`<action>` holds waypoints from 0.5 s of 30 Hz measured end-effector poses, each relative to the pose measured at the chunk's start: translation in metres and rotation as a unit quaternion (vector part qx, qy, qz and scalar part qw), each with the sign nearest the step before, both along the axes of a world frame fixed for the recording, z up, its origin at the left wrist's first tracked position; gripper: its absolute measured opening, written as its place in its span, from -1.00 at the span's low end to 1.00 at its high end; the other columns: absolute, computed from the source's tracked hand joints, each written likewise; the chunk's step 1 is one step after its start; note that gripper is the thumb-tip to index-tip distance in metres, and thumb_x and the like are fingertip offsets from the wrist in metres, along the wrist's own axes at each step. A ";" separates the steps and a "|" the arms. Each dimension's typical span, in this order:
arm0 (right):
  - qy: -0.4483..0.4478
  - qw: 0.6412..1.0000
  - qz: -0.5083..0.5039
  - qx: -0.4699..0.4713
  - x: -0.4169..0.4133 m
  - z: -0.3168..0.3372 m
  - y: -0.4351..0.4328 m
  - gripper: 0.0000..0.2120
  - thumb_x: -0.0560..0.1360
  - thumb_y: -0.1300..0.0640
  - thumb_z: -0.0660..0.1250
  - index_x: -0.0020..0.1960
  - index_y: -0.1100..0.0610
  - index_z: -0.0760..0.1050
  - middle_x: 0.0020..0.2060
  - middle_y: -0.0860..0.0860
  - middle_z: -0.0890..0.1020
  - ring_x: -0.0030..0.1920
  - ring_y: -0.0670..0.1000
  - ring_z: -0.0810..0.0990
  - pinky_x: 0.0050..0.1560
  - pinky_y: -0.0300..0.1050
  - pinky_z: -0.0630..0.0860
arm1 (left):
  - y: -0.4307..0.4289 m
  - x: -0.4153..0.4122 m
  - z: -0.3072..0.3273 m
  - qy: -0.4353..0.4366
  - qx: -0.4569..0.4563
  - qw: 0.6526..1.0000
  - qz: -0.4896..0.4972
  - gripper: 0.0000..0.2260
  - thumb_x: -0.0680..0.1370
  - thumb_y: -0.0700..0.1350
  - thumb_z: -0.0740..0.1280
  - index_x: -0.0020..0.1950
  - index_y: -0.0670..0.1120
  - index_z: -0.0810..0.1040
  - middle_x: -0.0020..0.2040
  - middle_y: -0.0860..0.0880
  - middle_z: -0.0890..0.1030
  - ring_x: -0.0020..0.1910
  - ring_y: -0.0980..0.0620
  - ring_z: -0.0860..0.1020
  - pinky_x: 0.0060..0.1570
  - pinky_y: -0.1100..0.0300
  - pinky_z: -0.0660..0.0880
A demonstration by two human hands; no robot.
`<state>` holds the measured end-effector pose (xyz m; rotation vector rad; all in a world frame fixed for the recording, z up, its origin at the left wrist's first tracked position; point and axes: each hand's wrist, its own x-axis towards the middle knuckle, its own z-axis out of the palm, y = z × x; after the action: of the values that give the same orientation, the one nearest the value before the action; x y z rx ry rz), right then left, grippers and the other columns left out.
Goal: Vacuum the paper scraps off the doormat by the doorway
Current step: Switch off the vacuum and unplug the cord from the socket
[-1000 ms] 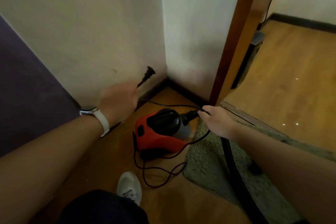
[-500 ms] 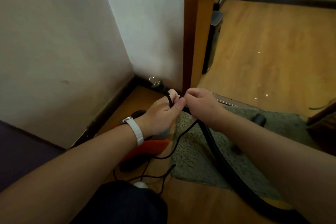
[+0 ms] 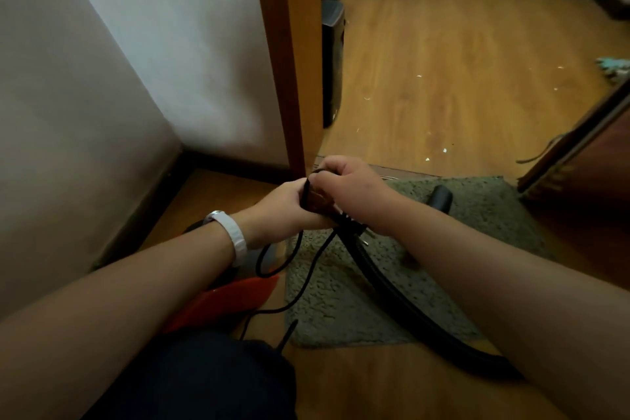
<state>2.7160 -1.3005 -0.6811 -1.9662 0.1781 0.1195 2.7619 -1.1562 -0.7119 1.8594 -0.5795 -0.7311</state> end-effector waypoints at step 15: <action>-0.001 1.000 -0.022 0.016 -0.004 -0.053 -0.003 -0.77 0.61 -0.01 0.31 -0.17 0.06 0.57 -0.28 0.08 0.60 -0.26 0.03 0.58 -0.18 0.09 0.56 | 0.025 0.018 -0.019 -0.123 0.214 0.969 0.012 -0.88 0.52 -0.05 0.47 -0.11 -0.07 0.61 -0.33 0.04 0.56 -0.40 0.15 0.49 -0.33 0.16 0.42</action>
<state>2.7117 -1.3030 -0.7338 -1.9288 0.2168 0.0904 2.7801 -1.1308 -0.7311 2.3772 -0.5874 -0.6495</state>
